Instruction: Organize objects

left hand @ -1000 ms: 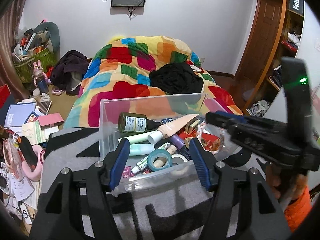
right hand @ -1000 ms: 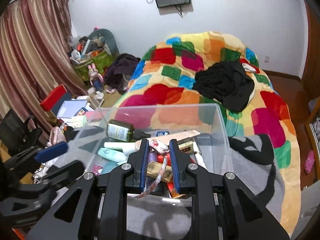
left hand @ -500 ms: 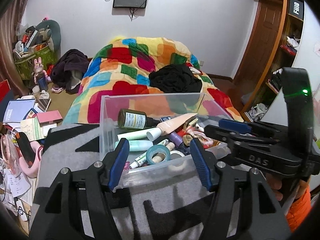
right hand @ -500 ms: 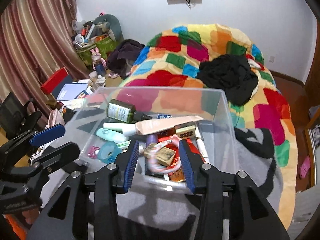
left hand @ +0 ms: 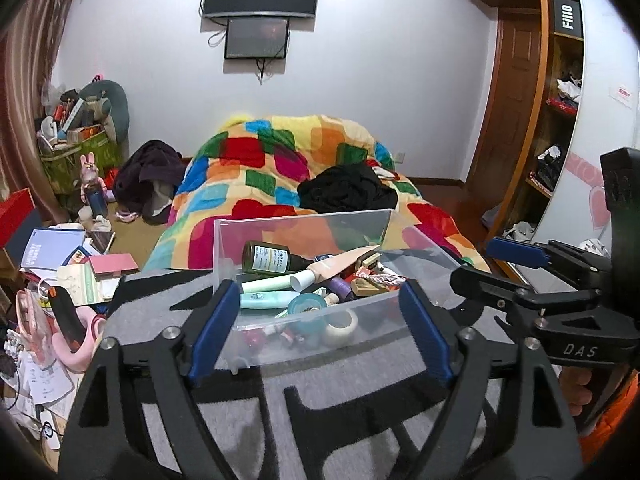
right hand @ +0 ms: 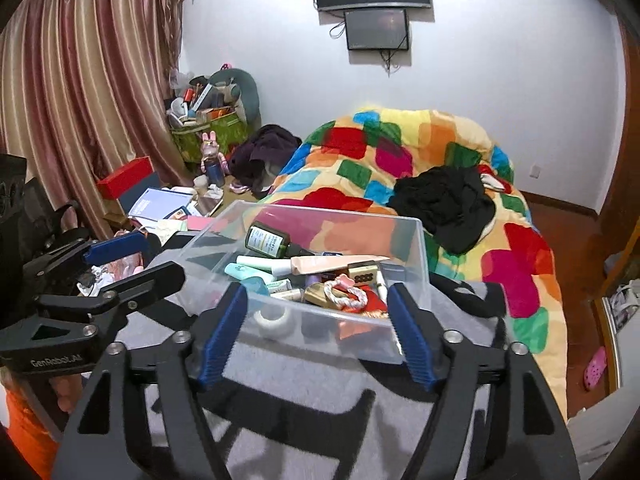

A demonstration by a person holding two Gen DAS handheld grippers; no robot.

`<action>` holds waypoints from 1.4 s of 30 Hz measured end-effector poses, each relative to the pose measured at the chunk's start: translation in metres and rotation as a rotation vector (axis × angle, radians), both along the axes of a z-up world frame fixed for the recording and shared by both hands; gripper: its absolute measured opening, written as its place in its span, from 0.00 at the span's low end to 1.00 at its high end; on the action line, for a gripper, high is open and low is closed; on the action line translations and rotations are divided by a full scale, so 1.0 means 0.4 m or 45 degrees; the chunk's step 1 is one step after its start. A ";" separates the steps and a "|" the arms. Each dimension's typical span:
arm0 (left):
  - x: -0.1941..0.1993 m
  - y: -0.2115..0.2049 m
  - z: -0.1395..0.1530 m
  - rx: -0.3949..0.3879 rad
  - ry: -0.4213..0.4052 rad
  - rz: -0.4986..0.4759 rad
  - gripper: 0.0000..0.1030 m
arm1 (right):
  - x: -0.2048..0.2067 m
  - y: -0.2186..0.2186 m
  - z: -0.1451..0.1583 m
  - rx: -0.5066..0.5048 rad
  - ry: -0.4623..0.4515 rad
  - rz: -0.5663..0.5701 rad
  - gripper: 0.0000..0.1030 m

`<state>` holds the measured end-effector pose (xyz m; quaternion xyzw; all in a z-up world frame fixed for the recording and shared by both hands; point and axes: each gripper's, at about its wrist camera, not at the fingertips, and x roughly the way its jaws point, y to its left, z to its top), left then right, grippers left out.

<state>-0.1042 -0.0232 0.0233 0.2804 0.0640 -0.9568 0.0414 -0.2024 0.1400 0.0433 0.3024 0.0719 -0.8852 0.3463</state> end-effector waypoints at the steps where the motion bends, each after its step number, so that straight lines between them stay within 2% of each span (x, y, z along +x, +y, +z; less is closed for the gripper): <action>1: 0.008 0.002 -0.001 0.001 0.009 0.002 0.85 | 0.007 0.007 -0.003 -0.001 0.008 -0.006 0.73; 5: 0.035 0.013 -0.003 -0.004 0.030 0.001 0.88 | 0.023 0.027 -0.014 -0.005 0.023 -0.024 0.79; 9: 0.052 0.024 -0.009 -0.007 0.036 0.001 0.91 | 0.036 0.036 -0.027 0.010 0.028 -0.038 0.80; 42: 0.059 0.032 -0.032 0.017 -0.005 -0.021 0.93 | 0.052 0.030 -0.053 0.018 -0.011 -0.033 0.80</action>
